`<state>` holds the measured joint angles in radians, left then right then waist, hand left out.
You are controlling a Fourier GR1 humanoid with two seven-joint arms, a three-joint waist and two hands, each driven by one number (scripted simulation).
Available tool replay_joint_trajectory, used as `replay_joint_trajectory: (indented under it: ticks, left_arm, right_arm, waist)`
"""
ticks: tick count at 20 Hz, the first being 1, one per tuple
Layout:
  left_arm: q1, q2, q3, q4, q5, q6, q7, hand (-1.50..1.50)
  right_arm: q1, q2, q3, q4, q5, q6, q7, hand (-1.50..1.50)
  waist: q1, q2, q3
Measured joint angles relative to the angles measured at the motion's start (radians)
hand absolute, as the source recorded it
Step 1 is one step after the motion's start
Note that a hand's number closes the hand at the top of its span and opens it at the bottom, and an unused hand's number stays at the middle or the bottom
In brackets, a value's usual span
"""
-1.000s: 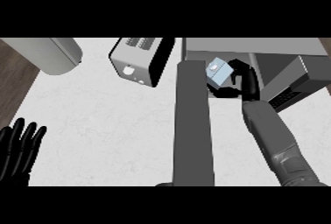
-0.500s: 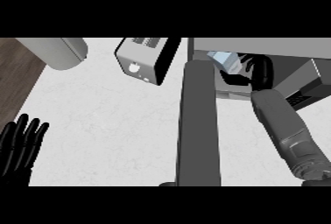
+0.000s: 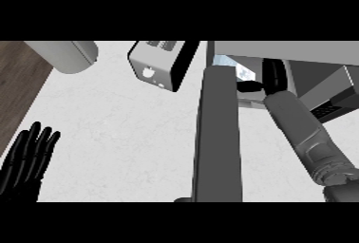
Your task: Pick up the milk, place it into the microwave and close the microwave
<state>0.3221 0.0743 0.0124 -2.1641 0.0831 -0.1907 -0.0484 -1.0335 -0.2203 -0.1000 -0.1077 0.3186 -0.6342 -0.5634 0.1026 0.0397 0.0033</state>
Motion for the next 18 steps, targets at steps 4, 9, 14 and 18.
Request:
replay_joint_trajectory:
  ticks: [4,9,14,18]
  left_arm:
    - [0.007,-0.004,-0.011,0.000,-0.015,-0.002,-0.013,-1.50]
    - [0.050,-0.005,-0.022,-0.025,-0.020,-0.013,-0.023,-1.50]
    - [0.050,-0.001,-0.016,-0.030,-0.025,-0.013,-0.019,-1.50]
    - [0.049,-0.011,-0.035,-0.033,-0.042,-0.007,-0.011,-1.50]
  right_arm:
    - [-0.018,0.018,0.000,0.016,0.004,0.010,0.009,-1.50]
    - [-0.010,0.024,-0.021,0.011,-0.011,-0.014,-0.008,-1.50]
    - [-0.003,0.018,-0.050,0.003,-0.033,-0.037,-0.025,-1.50]
    - [0.001,0.002,-0.071,-0.006,-0.049,-0.041,-0.045,-1.50]
  waist:
    - [0.000,0.000,0.000]
    - [-0.001,-0.003,0.000]
    - [-0.012,-0.004,0.000]
    - [-0.017,-0.005,0.000]
